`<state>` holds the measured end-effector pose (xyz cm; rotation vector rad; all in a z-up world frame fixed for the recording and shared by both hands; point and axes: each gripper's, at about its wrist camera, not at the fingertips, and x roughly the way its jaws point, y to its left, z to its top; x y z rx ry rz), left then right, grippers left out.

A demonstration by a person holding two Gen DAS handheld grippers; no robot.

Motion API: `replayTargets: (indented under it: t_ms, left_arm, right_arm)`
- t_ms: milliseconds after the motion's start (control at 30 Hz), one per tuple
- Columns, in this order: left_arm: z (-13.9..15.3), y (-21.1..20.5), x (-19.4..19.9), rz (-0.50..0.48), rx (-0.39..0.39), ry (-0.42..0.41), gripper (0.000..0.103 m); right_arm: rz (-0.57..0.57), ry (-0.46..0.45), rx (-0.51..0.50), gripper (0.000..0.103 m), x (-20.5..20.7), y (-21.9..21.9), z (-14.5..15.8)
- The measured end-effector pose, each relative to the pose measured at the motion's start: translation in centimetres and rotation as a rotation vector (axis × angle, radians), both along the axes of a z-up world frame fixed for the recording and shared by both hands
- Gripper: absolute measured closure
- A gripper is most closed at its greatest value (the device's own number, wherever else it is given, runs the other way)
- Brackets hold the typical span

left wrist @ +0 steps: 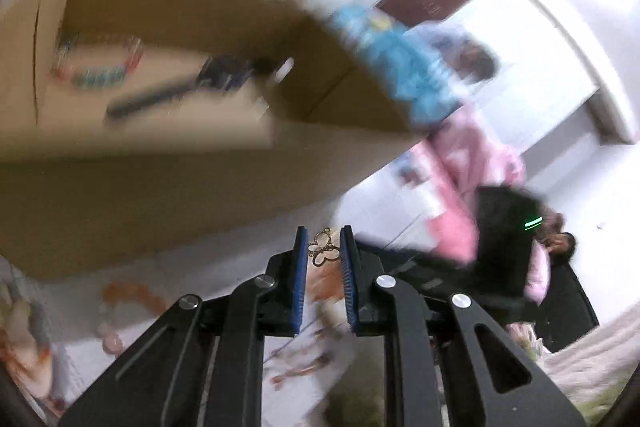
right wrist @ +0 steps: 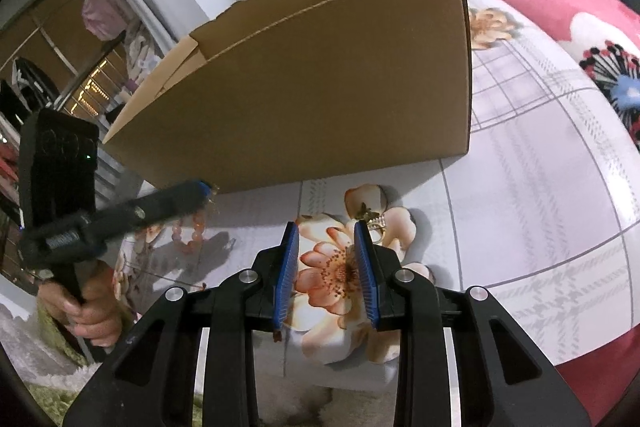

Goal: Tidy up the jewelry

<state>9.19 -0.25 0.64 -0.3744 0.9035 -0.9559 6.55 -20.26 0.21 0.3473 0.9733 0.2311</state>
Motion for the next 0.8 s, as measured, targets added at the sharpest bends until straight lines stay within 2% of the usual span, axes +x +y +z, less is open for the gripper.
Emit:
replayTargets:
  t_ms: [33,67,100,167,200,233,267,333,367,400,500,567,600,633,800]
  left_arm:
    - [1.5,0.2,-0.7,-0.011,-0.023,-0.077,0.088]
    - [2.0,0.2,-1.2,-0.025,-0.035,-0.107,0.088]
    - [1.5,0.1,-1.3,-0.036,-0.030,-0.091,0.088]
    - [-1.4,-0.4,-0.6,-0.025,0.038,0.016,0.088]
    - [-3.3,-0.4,0.0,-0.005,0.066,0.113,0.088]
    - [-3.1,-0.1,0.0,0.003,0.047,0.121,0.088]
    - [-2.0,0.3,-0.2,0.005,0.029,0.079,0.088]
    - [2.0,0.5,-1.7,-0.011,0.002,-0.112,0.088]
    - [2.5,0.6,-2.1,-0.019,-0.006,-0.138,0.088]
    - [2.1,0.4,-2.1,-0.030,0.001,-0.129,0.088]
    - [-2.7,-0.9,-0.9,-0.002,0.198,-0.002,0.088]
    - [-2.3,-1.2,-1.8,-0.014,0.230,-0.074,0.088]
    - [-1.3,-1.7,-2.7,-0.030,0.269,-0.171,0.088]
    - [-1.1,-2.2,-3.1,-0.041,0.302,-0.205,0.088]
    - [-1.6,-3.4,-4.0,-0.081,0.412,-0.255,0.088]
  right_arm:
    - [0.004,-0.006,-0.008,0.074,-0.2,0.0,0.1]
    - [0.005,-0.004,-0.011,0.074,-0.2,0.0,0.1]
    - [0.003,0.002,-0.009,0.074,-0.1,0.0,-0.1]
    - [-0.007,0.013,0.003,0.074,0.1,-0.2,-0.4]
    - [-0.011,0.016,0.008,0.074,0.2,-0.3,-0.5]
    - [-0.011,0.014,0.008,0.074,0.1,-0.3,-0.4]
    - [-0.009,0.010,0.004,0.074,0.1,-0.3,-0.2]
    - [-0.001,0.001,-0.006,0.074,-0.1,-0.2,0.0]
    - [0.000,0.004,-0.007,0.074,-0.1,-0.2,-0.1]
    - [-0.002,0.007,-0.004,0.074,0.1,-0.2,-0.2]
    - [-0.009,0.012,0.015,0.074,0.3,-0.2,-0.4]
    - [0.002,0.004,0.004,0.074,0.2,0.0,-0.2]
    - [0.009,-0.001,-0.004,0.074,0.0,0.1,-0.1]
    - [0.013,0.000,-0.009,0.074,0.0,0.2,-0.1]
    - [0.001,0.007,0.000,0.074,0.3,0.0,-0.3]
